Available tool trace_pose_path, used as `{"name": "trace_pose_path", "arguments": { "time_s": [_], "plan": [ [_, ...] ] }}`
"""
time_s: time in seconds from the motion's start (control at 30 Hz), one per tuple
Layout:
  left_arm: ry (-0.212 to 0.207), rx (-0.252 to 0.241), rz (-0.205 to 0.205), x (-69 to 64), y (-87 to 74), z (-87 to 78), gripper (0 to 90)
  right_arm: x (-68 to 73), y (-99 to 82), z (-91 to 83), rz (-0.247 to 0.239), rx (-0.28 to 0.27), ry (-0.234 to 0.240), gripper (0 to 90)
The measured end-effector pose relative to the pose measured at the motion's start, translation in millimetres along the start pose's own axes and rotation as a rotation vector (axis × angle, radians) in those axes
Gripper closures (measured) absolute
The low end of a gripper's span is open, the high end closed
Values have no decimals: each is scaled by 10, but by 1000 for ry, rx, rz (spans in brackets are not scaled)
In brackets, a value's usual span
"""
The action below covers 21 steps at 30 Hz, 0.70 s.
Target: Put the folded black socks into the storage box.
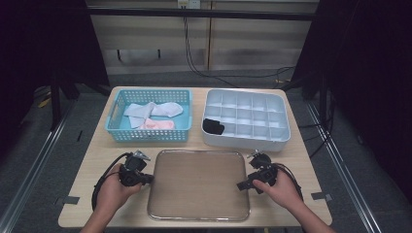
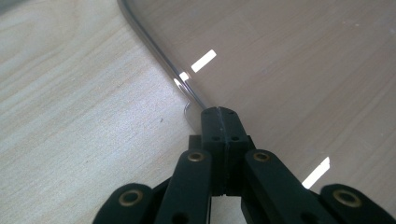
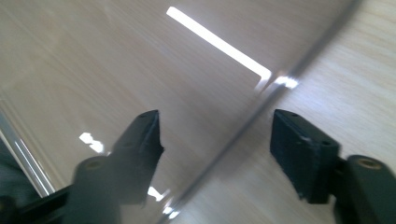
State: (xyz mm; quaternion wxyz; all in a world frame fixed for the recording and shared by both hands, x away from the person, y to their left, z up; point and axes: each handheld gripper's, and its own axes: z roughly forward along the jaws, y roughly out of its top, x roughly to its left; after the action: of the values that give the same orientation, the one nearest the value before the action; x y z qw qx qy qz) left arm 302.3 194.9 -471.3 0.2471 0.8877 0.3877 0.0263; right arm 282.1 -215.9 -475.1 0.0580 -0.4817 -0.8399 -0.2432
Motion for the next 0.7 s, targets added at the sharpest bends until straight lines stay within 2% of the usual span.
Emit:
{"name": "trace_pose_path", "arguments": {
  "time_s": [0.13,0.23,0.43,0.6,0.7],
  "plan": [
    [9,1,-4,-17,2,1,900,28,34,7,-1,24,-21,346],
    [12,4,8,-18,8,1,900,6,38,4,21,13,-5,343],
    [26,8,12,-40,18,4,900,-16,120,36,17,2,-33,324],
    [10,-15,17,-9,-6,2,900,-61,197,65,4,-16,-51,325],
    [15,-18,22,9,-1,1,889,-65,198,70,-20,-22,-59,326]
  ]
}}
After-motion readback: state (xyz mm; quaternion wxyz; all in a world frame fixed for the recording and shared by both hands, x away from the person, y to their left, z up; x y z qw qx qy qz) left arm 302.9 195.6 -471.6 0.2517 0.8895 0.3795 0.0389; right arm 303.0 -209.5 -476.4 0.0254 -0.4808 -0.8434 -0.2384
